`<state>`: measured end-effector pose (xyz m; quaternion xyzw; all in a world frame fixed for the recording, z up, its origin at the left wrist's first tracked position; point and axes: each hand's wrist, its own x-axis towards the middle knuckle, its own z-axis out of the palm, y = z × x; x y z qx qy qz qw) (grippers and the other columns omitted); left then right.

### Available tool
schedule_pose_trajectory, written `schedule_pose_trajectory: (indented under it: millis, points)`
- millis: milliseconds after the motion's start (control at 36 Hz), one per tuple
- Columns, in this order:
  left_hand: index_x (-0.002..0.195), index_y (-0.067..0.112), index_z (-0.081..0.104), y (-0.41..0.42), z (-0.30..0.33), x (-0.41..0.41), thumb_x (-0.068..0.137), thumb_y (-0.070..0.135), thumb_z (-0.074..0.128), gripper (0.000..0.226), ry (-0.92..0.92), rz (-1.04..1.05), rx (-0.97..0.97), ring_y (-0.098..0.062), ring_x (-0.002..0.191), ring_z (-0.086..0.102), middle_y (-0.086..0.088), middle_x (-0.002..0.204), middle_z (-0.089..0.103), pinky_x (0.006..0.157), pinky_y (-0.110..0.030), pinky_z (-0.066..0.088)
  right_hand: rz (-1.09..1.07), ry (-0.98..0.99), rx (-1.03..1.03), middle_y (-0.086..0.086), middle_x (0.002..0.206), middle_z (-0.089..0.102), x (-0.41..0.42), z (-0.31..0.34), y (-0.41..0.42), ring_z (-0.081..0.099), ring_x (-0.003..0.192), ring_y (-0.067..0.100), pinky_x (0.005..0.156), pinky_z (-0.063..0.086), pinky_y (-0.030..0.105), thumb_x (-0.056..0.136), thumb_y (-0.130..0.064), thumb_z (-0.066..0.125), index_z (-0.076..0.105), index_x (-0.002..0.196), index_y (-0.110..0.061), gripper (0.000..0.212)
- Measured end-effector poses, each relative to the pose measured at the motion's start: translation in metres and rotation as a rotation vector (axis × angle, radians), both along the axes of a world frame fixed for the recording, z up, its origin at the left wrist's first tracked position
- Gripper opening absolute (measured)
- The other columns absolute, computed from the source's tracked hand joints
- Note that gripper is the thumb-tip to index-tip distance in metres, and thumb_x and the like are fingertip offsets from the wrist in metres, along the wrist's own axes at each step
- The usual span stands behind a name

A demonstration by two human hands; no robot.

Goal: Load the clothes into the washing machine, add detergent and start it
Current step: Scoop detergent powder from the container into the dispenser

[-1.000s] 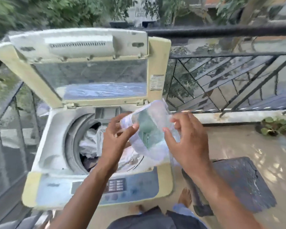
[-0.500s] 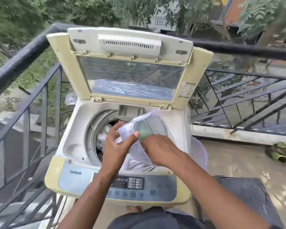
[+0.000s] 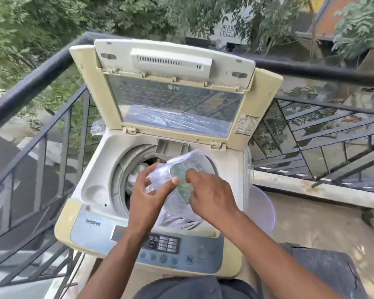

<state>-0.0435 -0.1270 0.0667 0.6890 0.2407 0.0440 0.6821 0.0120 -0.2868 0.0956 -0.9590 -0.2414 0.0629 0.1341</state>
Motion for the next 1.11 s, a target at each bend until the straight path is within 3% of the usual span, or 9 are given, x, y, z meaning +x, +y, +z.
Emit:
schedule_pose_trajectory:
  millis: [167,306,417,500,556,639,750,917,1111]
  points:
    - [0.132,0.048,0.063,-0.007,-0.003,0.002,0.058,0.072,0.086,0.081,0.015,0.063,0.02,-0.016,0.111,0.076,0.004,0.129,0.072,0.097,-0.053,0.062,0.008,-0.184,0.087,-0.003,0.089,0.061,0.008,0.001,-0.021,0.064,0.079,0.022,0.057,0.053,0.034,0.084,-0.014,0.067,0.07,0.096,-0.022,0.015]
    - [0.13,0.051,0.062,-0.012,-0.01,0.005,0.05,0.088,0.086,0.091,0.038,0.129,0.039,-0.023,0.119,0.072,-0.001,0.131,0.069,0.101,-0.057,0.06,0.097,-0.346,0.122,-0.002,0.094,0.061,0.015,-0.003,-0.039,0.057,0.083,0.022,0.061,0.051,0.033,0.083,-0.005,0.067,0.071,0.098,-0.022,0.023]
    - [0.13,0.053,0.063,-0.013,-0.014,0.005,0.053,0.088,0.086,0.087,0.052,0.153,0.063,-0.025,0.125,0.069,0.002,0.132,0.07,0.098,-0.059,0.06,0.109,-0.343,0.028,0.0,0.091,0.059,0.022,-0.016,-0.051,0.053,0.079,0.023,0.051,0.047,0.032,0.07,0.004,0.07,0.07,0.087,-0.019,0.028]
    - [0.131,0.051,0.063,-0.015,-0.014,0.003,0.054,0.087,0.086,0.088,0.058,0.162,0.071,-0.025,0.124,0.069,0.002,0.131,0.07,0.098,-0.058,0.061,0.101,-0.275,0.075,0.001,0.086,0.052,0.025,-0.023,-0.057,0.053,0.069,0.024,0.044,0.039,0.029,0.075,0.006,0.071,0.07,0.089,-0.015,0.026]
    - [0.132,0.05,0.064,-0.016,-0.013,0.002,0.053,0.086,0.087,0.09,0.057,0.161,0.076,-0.023,0.125,0.069,0.003,0.131,0.07,0.1,-0.058,0.06,0.098,-0.237,0.159,0.003,0.086,0.052,0.026,-0.026,-0.056,0.056,0.066,0.026,0.047,0.039,0.029,0.078,0.008,0.07,0.07,0.091,-0.011,0.024]
    - [0.132,0.049,0.064,-0.016,-0.01,0.0,0.05,0.088,0.086,0.094,0.055,0.153,0.094,-0.02,0.125,0.069,0.006,0.133,0.07,0.102,-0.057,0.059,0.109,-0.189,0.298,0.005,0.091,0.059,0.026,-0.026,-0.049,0.062,0.073,0.028,0.061,0.054,0.039,0.082,0.009,0.069,0.072,0.094,-0.009,0.021]
    - [0.13,0.052,0.065,-0.012,-0.008,-0.001,0.047,0.089,0.086,0.093,0.063,0.129,0.106,-0.019,0.124,0.069,0.006,0.131,0.071,0.102,-0.057,0.059,0.138,-0.213,0.398,0.006,0.093,0.07,0.027,-0.026,-0.034,0.066,0.083,0.029,0.074,0.055,0.041,0.086,0.003,0.07,0.074,0.098,-0.011,0.019]
    - [0.129,0.047,0.066,0.005,-0.006,0.0,0.052,0.084,0.084,0.087,0.087,0.104,0.17,-0.013,0.107,0.074,0.006,0.12,0.073,0.096,-0.054,0.063,0.275,-0.25,0.281,0.003,0.092,0.07,0.032,-0.039,-0.008,0.061,0.089,0.027,0.076,0.054,0.042,0.087,0.005,0.063,0.074,0.102,-0.013,0.026]
    - [0.123,0.05,0.066,0.033,-0.006,0.006,0.052,0.081,0.083,0.079,0.091,0.086,0.175,-0.007,0.121,0.065,0.014,0.123,0.069,0.1,-0.046,0.06,0.285,-0.181,0.108,0.002,0.082,0.061,0.032,-0.048,0.014,0.054,0.083,0.026,0.071,0.052,0.041,0.08,0.01,0.06,0.075,0.091,-0.012,0.029]
